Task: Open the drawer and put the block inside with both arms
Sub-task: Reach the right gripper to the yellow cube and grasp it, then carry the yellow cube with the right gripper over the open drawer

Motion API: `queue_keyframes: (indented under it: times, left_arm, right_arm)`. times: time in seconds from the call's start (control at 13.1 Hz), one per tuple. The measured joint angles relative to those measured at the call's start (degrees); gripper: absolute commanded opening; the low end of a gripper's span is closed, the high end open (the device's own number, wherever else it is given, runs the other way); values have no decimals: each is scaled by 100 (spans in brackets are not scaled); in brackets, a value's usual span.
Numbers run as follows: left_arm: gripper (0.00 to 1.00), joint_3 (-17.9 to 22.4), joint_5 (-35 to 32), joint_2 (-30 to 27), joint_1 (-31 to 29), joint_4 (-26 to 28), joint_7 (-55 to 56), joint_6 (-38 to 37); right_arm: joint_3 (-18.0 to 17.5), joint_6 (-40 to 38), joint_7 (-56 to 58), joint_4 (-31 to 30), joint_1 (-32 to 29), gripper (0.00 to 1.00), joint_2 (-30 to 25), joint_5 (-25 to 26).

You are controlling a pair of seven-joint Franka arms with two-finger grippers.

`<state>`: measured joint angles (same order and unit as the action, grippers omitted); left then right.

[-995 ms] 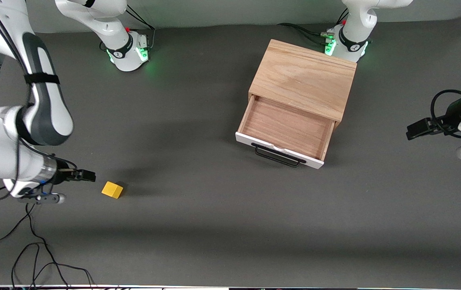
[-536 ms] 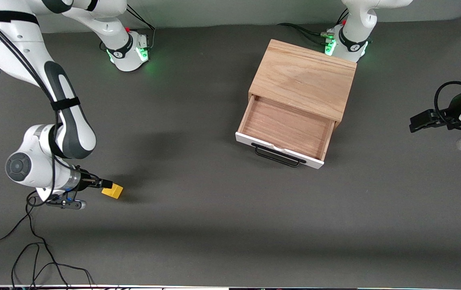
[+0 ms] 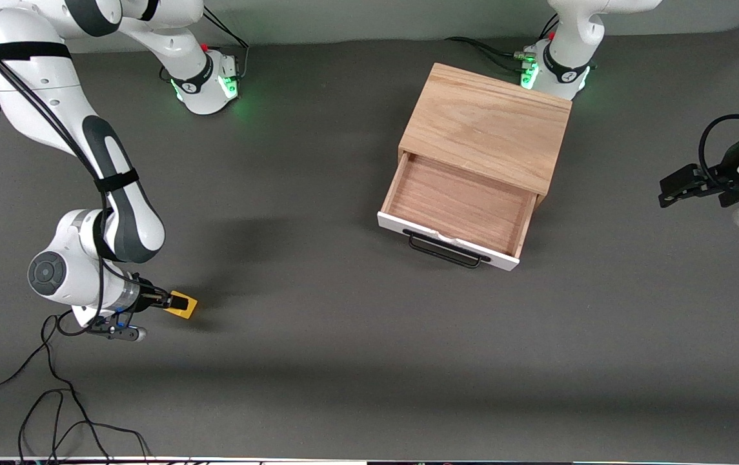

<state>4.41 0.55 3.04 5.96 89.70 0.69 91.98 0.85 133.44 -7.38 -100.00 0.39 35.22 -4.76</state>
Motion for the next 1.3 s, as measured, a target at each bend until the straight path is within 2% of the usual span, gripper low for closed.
queue_keyframes:
  times: [0.31, 0.61, 0.77, 1.07, 1.3]
  left_arm:
    - [100, -38, 0, -2, 2, 1, -32, -103]
    - [100, -132, 0, -2, -103, 4, -58, -141]
    - [100, -249, 0, -2, -187, 6, -64, -141]
    - [100, -273, 0, -2, -194, 10, -65, -141]
    - [100, -277, 0, -2, -202, 10, -68, -153]
  right_arm:
    - [2, 216, -7, 1, -18, 82, 177, -176]
    - [2, 247, -12, 9, -18, 45, 186, -188]
    - [2, 248, -37, 26, -17, 34, 187, -191]
    - [-36, 30, -209, 253, -3, 33, 172, -191]
    - [-56, -1252, -299, 1012, 188, 33, -12, -89]
